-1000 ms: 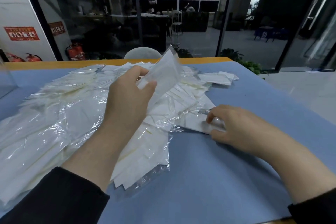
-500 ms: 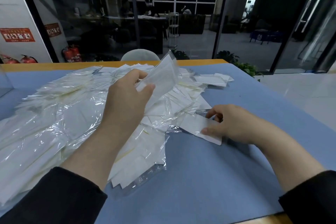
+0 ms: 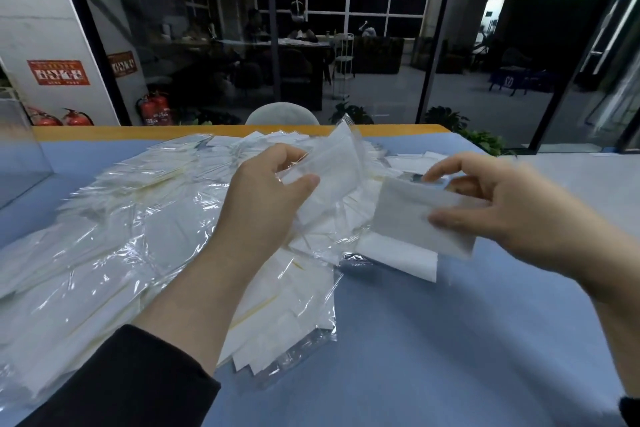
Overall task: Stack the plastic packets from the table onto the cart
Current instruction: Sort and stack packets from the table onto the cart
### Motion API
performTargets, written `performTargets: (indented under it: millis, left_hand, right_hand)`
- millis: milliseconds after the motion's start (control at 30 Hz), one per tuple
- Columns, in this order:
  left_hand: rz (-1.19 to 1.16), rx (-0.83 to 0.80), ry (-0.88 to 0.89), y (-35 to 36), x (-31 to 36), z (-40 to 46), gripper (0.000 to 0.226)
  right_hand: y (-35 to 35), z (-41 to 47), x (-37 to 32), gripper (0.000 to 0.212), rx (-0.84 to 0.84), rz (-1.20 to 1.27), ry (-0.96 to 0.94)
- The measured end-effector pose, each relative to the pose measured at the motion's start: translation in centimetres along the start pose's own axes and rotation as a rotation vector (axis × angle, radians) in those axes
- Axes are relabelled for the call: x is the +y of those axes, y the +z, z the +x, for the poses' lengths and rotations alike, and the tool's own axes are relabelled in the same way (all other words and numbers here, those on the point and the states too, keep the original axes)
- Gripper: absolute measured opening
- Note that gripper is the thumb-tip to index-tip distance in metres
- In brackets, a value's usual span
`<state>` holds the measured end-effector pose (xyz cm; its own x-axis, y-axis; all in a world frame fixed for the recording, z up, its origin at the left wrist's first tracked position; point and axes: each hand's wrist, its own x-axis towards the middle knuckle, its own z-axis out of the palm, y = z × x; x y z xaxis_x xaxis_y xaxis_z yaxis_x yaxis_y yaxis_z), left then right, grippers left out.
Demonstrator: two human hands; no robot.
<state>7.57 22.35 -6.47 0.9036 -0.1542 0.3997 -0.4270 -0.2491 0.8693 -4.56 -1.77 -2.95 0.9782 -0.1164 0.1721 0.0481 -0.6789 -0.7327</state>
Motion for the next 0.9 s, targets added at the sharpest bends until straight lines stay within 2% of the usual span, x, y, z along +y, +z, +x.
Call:
performTargets:
  millis: [67, 200, 300, 333, 367, 433, 500, 567, 633, 733, 800, 900]
  left_hand:
    - [-0.041, -0.041, -0.009, -0.1, 0.0, 0.0, 0.018]
    - [-0.068, -0.116, 0.008, -0.4, 0.3, -0.1, 0.026]
    - [-0.144, -0.101, 0.003, -0.4, 1.0, -0.4, 0.02]
    - [-0.147, -0.105, 0.008, -0.4, 1.1, -0.4, 0.027]
    - [-0.128, -0.12, 0.019, -0.5, 1.1, -0.5, 0.034]
    - [0.015, -0.162, 0.053, -0.6, 0.8, -0.2, 0.021]
    - [0.161, -0.12, 0.064, -0.9, 0.5, 0.2, 0.007]
    - [0.212, 0.041, 0.06, -1.4, 0.2, 0.7, 0.006]
    - [0.156, 0.221, 0.068, -2.5, 0.3, 1.2, 0.008]
    - [0.055, 0.399, 0.057, -3.7, 0.3, 1.8, 0.012]
    - [0.031, 0.426, 0.047, -3.8, 0.3, 1.9, 0.015]
    - [0.024, 0.398, 0.025, -3.6, 0.2, 1.8, 0.014]
  right_hand:
    - [0.7, 1.6, -1.1, 0.011, 0.032, -0.078, -0.052]
    - [2.7, 5.1, -2.4, 0.015, 0.076, -0.174, -0.11]
    - [4.8, 7.1, -2.5, 0.02, 0.039, 0.037, -0.116]
    - [5.7, 7.6, -2.4, 0.022, 0.037, 0.097, -0.125]
    - [6.5, 8.0, -2.1, 0.024, 0.052, 0.136, -0.14]
    - [8.1, 8.5, -1.7, 0.028, 0.115, 0.219, -0.173]
    - [9.0, 8.6, -1.7, 0.04, 0.217, 0.267, -0.171]
    - [9.2, 8.2, -1.5, 0.055, 0.272, 0.231, -0.16]
    - [9.2, 7.6, -1.0, 0.062, 0.131, 0.09, -0.188]
    - [9.9, 6.7, -0.7, 0.084, -0.236, -0.214, -0.204]
    - [10.6, 6.7, -0.9, 0.094, -0.298, -0.318, -0.171]
    - [11.3, 6.9, -1.5, 0.082, -0.287, -0.406, -0.151]
